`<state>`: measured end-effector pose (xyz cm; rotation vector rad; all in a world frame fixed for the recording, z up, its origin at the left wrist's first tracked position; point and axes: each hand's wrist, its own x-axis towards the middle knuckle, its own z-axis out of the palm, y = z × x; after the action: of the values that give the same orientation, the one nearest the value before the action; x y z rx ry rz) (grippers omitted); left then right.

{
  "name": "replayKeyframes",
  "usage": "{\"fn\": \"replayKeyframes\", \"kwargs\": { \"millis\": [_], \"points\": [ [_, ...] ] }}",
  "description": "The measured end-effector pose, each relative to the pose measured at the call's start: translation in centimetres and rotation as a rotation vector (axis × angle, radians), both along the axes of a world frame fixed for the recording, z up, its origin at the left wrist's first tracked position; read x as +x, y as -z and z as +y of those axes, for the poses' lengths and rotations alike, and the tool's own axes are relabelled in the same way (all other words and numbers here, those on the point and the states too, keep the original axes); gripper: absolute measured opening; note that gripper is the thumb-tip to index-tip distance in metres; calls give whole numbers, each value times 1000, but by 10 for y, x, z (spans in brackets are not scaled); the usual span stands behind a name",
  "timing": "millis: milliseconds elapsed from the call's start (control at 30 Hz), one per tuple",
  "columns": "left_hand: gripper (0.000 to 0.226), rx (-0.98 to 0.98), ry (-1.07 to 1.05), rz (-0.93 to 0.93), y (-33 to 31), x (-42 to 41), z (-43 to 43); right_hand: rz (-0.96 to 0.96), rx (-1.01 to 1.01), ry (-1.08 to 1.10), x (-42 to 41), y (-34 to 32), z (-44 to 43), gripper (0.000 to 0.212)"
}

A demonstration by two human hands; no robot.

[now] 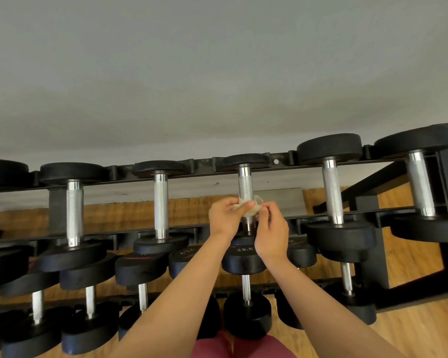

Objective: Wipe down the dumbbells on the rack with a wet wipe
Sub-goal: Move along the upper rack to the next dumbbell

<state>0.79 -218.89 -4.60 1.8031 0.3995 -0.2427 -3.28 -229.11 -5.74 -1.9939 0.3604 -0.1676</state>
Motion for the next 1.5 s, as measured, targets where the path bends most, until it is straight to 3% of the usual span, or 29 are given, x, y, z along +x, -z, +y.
{"fn": "replayKeyframes", "kwargs": {
  "millis": [133, 300, 500, 667, 933, 1067, 1267, 1433, 1500],
  "points": [
    [14, 18, -77, -65, 4, -5, 5, -6, -6, 0, 1, -1, 0, 21],
    [24, -24, -48, -1, -1, 8, -3, -9, -21, 6, 1, 2, 0, 22],
    [7, 47, -136, -87, -1, -1, -3, -23, -46, 0, 0, 1, 2, 25],
    [13, 7, -152, -43, -10, 16, -9, -21, -66, 10, -1, 0, 2, 27],
    [8, 112, -127, -123, -10, 16, -7, -16, -76, 0, -2, -2, 2, 25],
    [18, 74, -125, -80, -12, 22, -13, -31, -69, -6, -1, -2, 2, 25],
    [13, 122, -176, -196, -7, 10, -6, -17, -79, -6, -1, -1, 1, 24],
    [18, -133, -147, -99, -13, 0, -4, -22, -61, -15, -1, -2, 1, 26],
    [19, -130, -59, -90, -10, -4, 0, -24, -65, -16, -1, -2, 1, 26]
  ]
}}
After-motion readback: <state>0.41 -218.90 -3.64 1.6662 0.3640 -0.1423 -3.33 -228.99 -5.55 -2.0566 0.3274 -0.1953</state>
